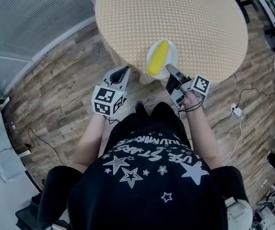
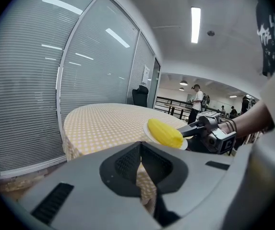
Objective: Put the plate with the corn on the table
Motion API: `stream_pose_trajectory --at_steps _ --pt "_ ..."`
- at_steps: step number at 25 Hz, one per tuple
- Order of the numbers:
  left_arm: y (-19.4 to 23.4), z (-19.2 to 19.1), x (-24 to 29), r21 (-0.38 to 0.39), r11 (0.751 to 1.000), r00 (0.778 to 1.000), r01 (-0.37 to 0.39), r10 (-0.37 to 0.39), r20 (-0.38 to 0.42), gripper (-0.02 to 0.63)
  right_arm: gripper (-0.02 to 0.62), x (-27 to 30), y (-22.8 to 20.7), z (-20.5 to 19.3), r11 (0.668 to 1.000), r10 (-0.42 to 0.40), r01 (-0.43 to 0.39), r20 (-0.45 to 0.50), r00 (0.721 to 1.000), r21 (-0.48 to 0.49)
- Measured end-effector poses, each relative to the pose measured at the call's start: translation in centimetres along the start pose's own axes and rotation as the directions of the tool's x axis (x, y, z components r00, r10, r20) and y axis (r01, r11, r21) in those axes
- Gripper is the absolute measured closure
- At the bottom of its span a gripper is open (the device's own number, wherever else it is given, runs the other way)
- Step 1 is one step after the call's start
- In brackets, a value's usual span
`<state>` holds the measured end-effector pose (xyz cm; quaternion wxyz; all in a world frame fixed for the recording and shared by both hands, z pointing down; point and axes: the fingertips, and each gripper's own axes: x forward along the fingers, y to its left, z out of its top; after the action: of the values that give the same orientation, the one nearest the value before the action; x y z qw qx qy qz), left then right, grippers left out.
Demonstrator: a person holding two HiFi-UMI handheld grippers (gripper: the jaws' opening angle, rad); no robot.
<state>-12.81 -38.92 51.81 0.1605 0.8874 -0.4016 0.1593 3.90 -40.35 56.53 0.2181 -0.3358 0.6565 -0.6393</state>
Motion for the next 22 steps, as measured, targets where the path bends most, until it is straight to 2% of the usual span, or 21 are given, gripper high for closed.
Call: stream_pose_trajectory --at_steps 6,15,22 --pt "-0.4 0.0 0.3 -0.007 1.0 1.0 -0.005 0.005 -0.001 0.598 0.546 0.3 -1.1 0.4 1.0 -0.022 0.022 -0.033 0.999 0.015" --pt "1.3 0.4 1.9 -0.036 0.997 0.997 -0.075 0.075 -0.01 0.598 0.546 1.3 -3.5 1.6 0.995 -0.074 0.08 -0.095 0.993 0.061" --pt "1.1 0.6 3.3 -0.052 0.995 0.997 -0.082 0.081 -0.014 0.598 0.546 2.0 -4.2 2.2 0.991 -0.113 0.123 -0.14 0.984 0.059"
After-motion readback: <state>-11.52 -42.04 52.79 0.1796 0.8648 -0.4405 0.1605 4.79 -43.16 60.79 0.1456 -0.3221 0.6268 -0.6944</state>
